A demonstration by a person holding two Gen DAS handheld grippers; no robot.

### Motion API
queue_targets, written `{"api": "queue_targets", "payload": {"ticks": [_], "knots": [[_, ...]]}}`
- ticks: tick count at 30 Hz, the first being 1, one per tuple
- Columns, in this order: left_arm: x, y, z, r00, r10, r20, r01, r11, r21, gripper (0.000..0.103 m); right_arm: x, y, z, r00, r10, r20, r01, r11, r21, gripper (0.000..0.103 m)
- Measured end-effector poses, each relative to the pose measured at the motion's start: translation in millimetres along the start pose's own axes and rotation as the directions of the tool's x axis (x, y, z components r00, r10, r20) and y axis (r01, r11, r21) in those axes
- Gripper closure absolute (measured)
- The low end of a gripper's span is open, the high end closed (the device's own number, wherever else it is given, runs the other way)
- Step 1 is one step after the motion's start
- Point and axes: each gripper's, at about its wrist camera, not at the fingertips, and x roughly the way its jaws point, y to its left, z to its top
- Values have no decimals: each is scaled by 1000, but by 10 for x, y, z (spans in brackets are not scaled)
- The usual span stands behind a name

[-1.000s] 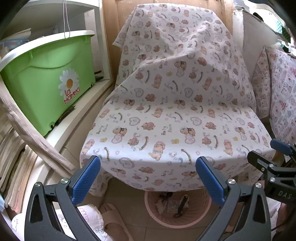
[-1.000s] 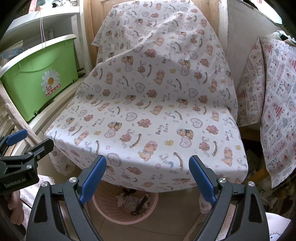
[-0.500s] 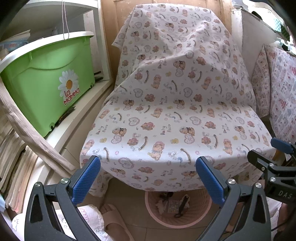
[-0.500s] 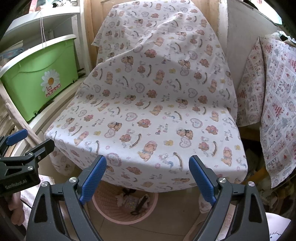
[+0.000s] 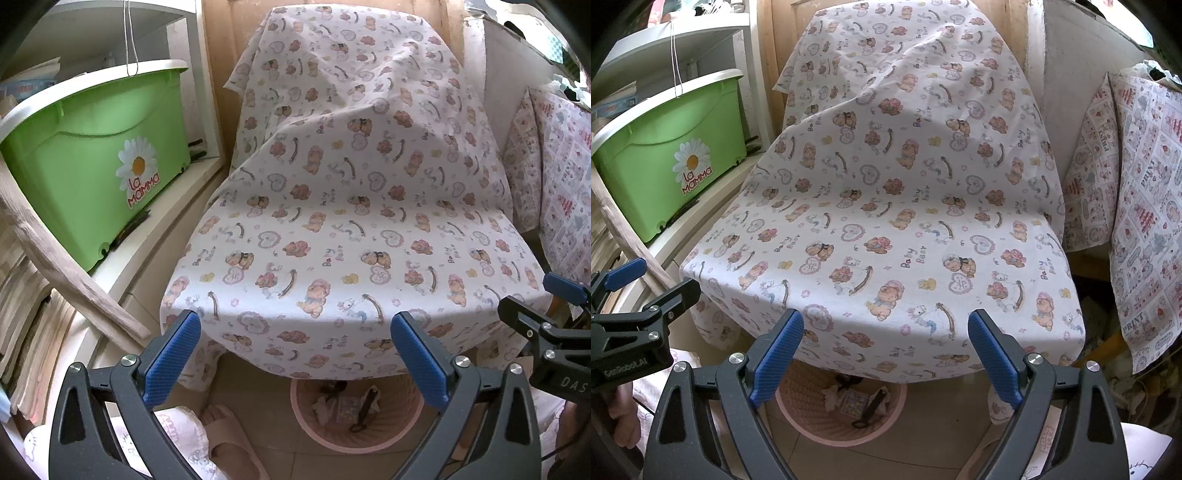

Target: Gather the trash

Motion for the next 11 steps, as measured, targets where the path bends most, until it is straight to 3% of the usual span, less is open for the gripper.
{"api": "queue_targets", "payload": {"ticks": [11], "knots": [[8,12,-6,1000,-1,0,1,1000,4,1,-2,-8,0,1000,4,0,-4,1000,-2,11]]}}
